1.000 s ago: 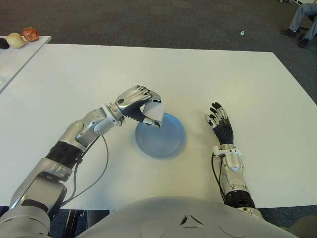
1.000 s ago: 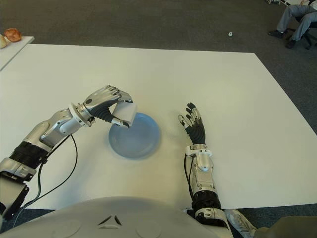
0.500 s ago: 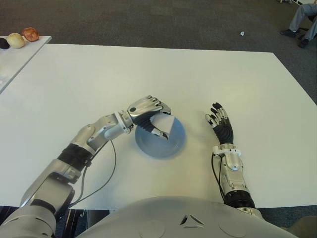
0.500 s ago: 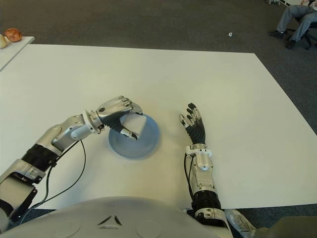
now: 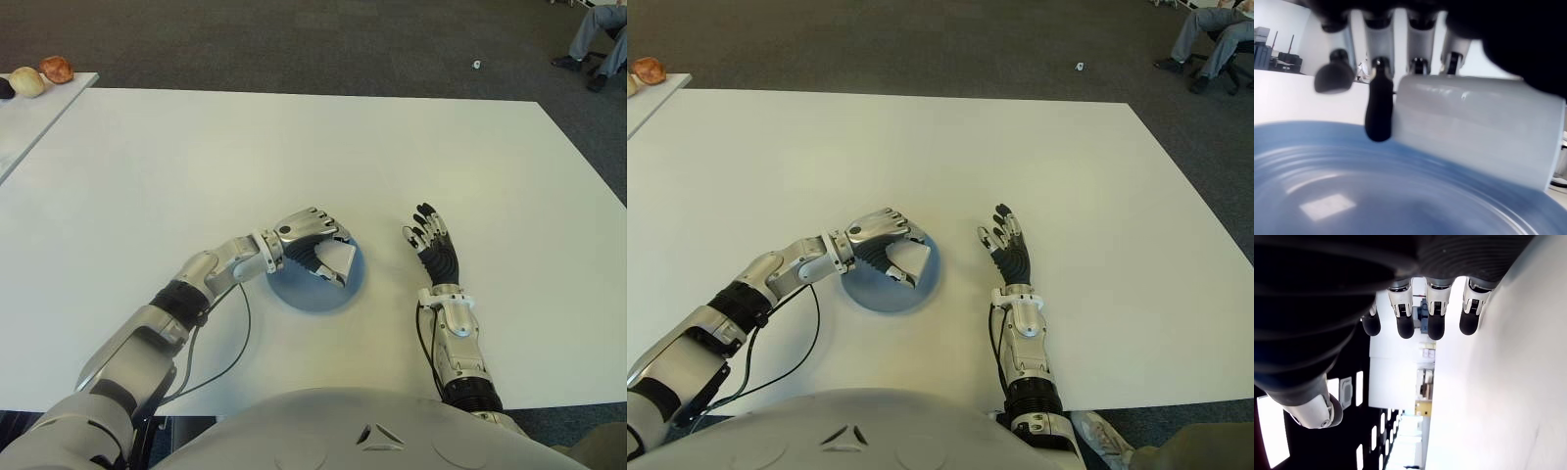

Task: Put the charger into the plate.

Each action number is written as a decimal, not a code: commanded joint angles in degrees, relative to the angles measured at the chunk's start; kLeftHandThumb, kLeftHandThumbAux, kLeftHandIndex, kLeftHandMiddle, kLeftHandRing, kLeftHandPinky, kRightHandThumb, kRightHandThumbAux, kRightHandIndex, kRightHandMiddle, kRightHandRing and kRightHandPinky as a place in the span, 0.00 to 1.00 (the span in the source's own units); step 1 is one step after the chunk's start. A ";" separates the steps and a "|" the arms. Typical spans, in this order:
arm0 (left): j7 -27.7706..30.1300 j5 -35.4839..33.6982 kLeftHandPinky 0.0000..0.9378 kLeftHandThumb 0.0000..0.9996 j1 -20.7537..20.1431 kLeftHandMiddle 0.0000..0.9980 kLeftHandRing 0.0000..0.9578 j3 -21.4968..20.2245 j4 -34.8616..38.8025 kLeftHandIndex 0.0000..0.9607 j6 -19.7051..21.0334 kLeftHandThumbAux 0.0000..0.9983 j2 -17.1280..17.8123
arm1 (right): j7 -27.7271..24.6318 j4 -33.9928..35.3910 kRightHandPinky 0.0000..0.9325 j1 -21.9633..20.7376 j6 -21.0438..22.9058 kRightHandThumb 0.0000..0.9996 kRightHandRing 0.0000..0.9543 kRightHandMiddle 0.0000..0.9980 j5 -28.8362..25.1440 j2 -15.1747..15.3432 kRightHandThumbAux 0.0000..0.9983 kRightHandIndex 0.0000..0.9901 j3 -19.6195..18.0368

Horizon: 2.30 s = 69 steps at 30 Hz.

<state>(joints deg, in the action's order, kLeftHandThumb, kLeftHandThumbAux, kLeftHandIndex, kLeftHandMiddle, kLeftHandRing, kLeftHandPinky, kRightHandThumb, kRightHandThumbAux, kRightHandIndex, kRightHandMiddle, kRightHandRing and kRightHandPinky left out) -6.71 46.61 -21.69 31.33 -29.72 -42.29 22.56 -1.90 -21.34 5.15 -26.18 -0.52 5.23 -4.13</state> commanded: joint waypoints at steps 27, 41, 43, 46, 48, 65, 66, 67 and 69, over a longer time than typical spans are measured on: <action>-5.44 2.48 0.86 0.75 -5.38 0.83 0.87 3.73 -11.87 0.46 -2.26 0.69 -2.40 | -0.52 1.01 0.08 3.14 0.94 0.00 0.09 0.11 -0.82 -0.41 0.61 0.04 -0.26; 1.32 8.35 0.05 0.32 -7.90 0.05 0.05 7.70 -5.27 0.03 -2.37 0.25 4.32 | -1.92 0.85 0.09 3.65 0.37 0.00 0.10 0.12 -1.67 0.17 0.63 0.05 -1.16; 3.05 7.96 0.03 0.30 -7.70 0.02 0.03 7.60 -3.93 0.02 -1.94 0.22 5.01 | -2.11 0.86 0.09 3.68 0.34 0.00 0.10 0.12 -1.72 0.21 0.63 0.05 -1.29; 4.84 7.54 0.01 0.28 -7.55 0.01 0.01 7.55 -2.59 0.00 -1.26 0.16 5.53 | -2.39 0.71 0.09 3.66 0.25 0.00 0.10 0.12 -1.81 0.34 0.63 0.05 -1.47; 5.42 7.38 0.00 0.27 -7.52 0.00 0.00 7.55 -2.25 0.00 -0.92 0.15 5.53 | -2.57 0.51 0.09 3.57 0.15 0.00 0.10 0.12 -1.85 0.45 0.63 0.05 -1.56; 5.93 4.10 0.05 0.23 -6.33 0.00 0.00 4.34 1.73 0.00 -0.40 0.16 7.03 | -3.50 -0.07 0.09 3.38 -0.70 0.00 0.10 0.12 -2.18 0.57 0.64 0.05 -1.78; 4.95 2.98 0.12 0.24 -6.22 0.03 0.06 3.22 0.92 0.00 -0.25 0.19 6.80 | -3.42 -0.17 0.09 3.34 -0.73 0.00 0.10 0.12 -2.14 0.49 0.64 0.05 -1.77; 4.36 2.25 0.18 0.24 -6.15 0.07 0.10 2.48 0.30 0.02 -0.12 0.21 6.61 | -3.35 -0.25 0.09 3.32 -0.75 0.00 0.10 0.12 -2.12 0.43 0.64 0.05 -1.76; 3.00 0.07 0.30 0.26 -6.71 0.15 0.21 0.55 -2.28 0.06 -0.71 0.25 6.79 | -3.22 -0.26 0.09 3.31 -0.71 0.00 0.09 0.11 -2.07 0.31 0.65 0.05 -1.74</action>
<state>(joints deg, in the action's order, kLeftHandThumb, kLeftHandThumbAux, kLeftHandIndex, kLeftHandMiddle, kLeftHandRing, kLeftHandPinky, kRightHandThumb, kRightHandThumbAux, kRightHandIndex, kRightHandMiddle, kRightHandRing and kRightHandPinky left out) -1.75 49.11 -28.62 34.51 -29.08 -43.15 28.72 -5.12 -19.84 7.53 -27.61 -2.25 5.85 -5.66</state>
